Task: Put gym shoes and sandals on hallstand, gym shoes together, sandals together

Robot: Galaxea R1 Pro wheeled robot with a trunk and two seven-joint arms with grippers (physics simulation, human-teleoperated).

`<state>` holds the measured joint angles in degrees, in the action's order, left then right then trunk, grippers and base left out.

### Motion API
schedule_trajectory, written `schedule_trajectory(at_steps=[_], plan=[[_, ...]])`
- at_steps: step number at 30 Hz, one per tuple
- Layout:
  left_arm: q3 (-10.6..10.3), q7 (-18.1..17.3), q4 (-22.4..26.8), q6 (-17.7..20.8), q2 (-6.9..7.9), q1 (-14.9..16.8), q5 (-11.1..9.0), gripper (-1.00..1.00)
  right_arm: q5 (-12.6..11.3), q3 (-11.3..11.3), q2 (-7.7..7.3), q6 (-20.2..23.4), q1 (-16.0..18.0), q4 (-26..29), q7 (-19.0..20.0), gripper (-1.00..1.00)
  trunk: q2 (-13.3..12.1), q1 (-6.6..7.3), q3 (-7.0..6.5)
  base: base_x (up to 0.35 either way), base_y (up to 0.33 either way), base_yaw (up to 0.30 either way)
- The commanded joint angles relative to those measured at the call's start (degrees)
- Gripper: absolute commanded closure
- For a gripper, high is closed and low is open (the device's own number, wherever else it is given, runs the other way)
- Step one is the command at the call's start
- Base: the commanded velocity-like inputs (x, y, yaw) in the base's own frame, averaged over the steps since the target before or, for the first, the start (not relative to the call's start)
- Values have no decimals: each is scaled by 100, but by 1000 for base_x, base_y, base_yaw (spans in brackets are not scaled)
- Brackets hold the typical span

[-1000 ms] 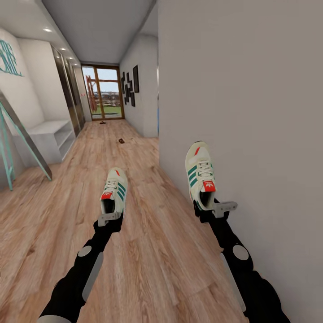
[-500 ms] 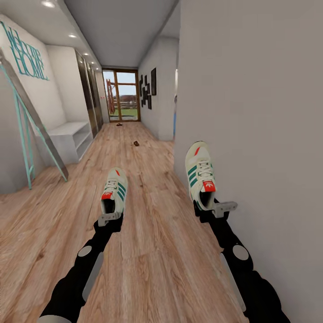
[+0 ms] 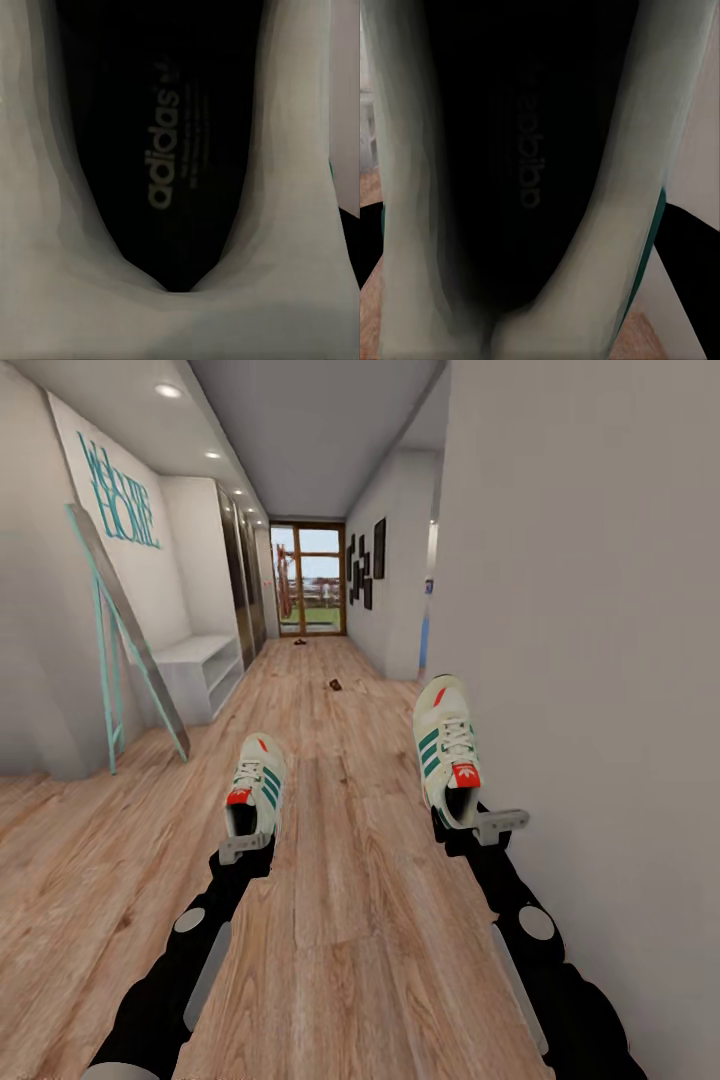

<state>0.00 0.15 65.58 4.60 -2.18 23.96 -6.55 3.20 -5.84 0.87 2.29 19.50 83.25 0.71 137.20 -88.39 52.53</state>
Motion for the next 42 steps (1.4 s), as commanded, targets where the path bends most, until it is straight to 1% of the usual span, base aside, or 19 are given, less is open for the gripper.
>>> schedule_trajectory(at_steps=[1,5,11,18,21,33,42], plan=[[0,2,7,32,-2,3,-58,100,31,4,1,25,1,8,9,100,43,-21,17,1,0,220],[0,2,7,32,-2,3,-59,100,31,4,1,25,1,8,9,100,203,-109,65,0,0,210],[0,2,7,32,-4,3,-59,100,31,4,1,26,1,15,9,100,444,-240,166,0,0,38],[0,2,7,32,-13,3,-60,100,31,4,1,26,1,10,9,100,444,-240,166,5,-1,7],[-1,2,7,32,-23,3,-64,100,31,4,1,26,1,12,9,100,444,-240,166,142,-70,150],[-9,2,-1,32,-28,3,-71,100,31,4,1,26,1,10,9,100,444,-240,166,270,-207,279],[-9,2,-10,32,-71,3,-75,100,28,4,1,26,1,7,9,100,444,-240,166,261,-223,292]])
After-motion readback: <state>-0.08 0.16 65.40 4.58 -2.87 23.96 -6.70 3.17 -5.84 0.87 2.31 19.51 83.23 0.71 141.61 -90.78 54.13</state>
